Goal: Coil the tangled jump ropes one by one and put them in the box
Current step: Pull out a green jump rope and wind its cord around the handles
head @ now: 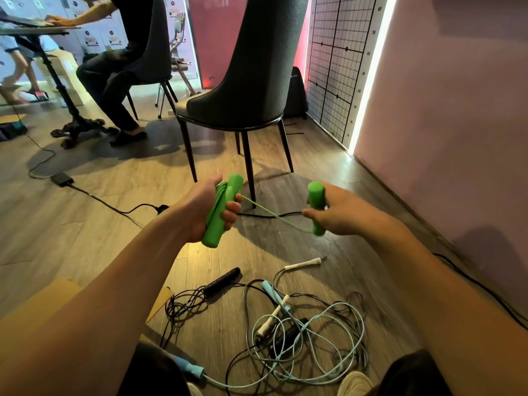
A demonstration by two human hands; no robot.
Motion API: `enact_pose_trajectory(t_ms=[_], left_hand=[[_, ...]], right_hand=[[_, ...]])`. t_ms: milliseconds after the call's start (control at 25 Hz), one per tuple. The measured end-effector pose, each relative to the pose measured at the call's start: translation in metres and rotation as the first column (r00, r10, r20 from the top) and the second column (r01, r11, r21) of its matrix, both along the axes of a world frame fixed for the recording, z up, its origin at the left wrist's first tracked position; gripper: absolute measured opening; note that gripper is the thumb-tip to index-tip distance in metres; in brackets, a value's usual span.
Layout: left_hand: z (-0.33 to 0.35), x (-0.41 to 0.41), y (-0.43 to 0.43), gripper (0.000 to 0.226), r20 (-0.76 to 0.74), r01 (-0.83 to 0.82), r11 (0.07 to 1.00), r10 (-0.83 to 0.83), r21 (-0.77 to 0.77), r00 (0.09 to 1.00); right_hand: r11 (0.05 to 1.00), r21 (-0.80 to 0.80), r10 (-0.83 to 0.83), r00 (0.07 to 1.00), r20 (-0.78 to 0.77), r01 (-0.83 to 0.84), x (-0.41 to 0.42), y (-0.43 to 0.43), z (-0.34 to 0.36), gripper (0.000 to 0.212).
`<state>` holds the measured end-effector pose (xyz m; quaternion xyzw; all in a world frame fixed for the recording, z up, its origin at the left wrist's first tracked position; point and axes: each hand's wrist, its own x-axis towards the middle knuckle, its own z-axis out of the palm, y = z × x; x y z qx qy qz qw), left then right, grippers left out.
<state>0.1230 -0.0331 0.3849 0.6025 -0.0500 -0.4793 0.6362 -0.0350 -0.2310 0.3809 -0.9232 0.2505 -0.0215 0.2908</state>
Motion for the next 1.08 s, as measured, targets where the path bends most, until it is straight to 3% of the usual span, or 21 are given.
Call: enact_pose_trajectory(t_ms=[120,240,440,600,720,880,920,1000,1080], left_hand=[[-0.002,0.0,-0.006,0.06,0.09,-0.115,0.992,0.111,0.043,0.99],[-0.005,-0.006,-0.012,0.057,0.197,-0.14,0.988,0.125,0.064,0.972],[-0.007,-0.022,-0.025,0.052,0.001,-0.201,0.965,0.204,-0.168,0.979],[-0.009,-0.035,-0.037,0.057,0.129,-0.259,0.95,0.282,-0.173,0.951],[-0.009,-0.035,-0.041,0.055,-0.007,-0.269,0.939,0.274,-0.217,0.962],[-0.008,-0.026,-0.04,0.05,-0.251,-0.433,0.843,0.366,-0.318,0.896],[-0.007,-0.025,-0.037,0.049,-0.231,-0.437,0.837,0.377,-0.329,0.897],[-0.009,-0.024,-0.033,0.05,0.029,-0.349,0.898,0.37,-0.267,0.929],[-0.013,-0.027,-0.032,0.054,0.287,-0.208,0.964,0.249,-0.168,0.925]], right_hand=[[0.992,0.122,0.031,0.987,-0.155,-0.012,0.003,0.009,0.0,0.046],[0.956,0.227,0.223,0.962,-0.159,-0.185,-0.002,0.017,0.01,0.032],[0.759,0.536,0.44,0.898,-0.006,-0.369,-0.004,0.041,0.019,0.022],[0.575,0.647,0.47,0.85,0.239,-0.5,-0.001,0.057,0.024,0.024],[0.519,0.697,0.379,0.864,0.331,-0.494,0.003,0.06,0.021,0.033],[0.53,0.658,0.443,0.836,0.324,-0.536,0.0,0.055,0.019,0.03],[0.524,0.657,0.426,0.835,0.348,-0.541,-0.001,0.052,0.021,0.032],[0.526,0.642,0.33,0.83,0.449,-0.557,-0.002,0.044,0.024,0.038],[0.553,0.607,0.24,0.807,0.539,-0.57,0.0,0.041,0.023,0.037]])
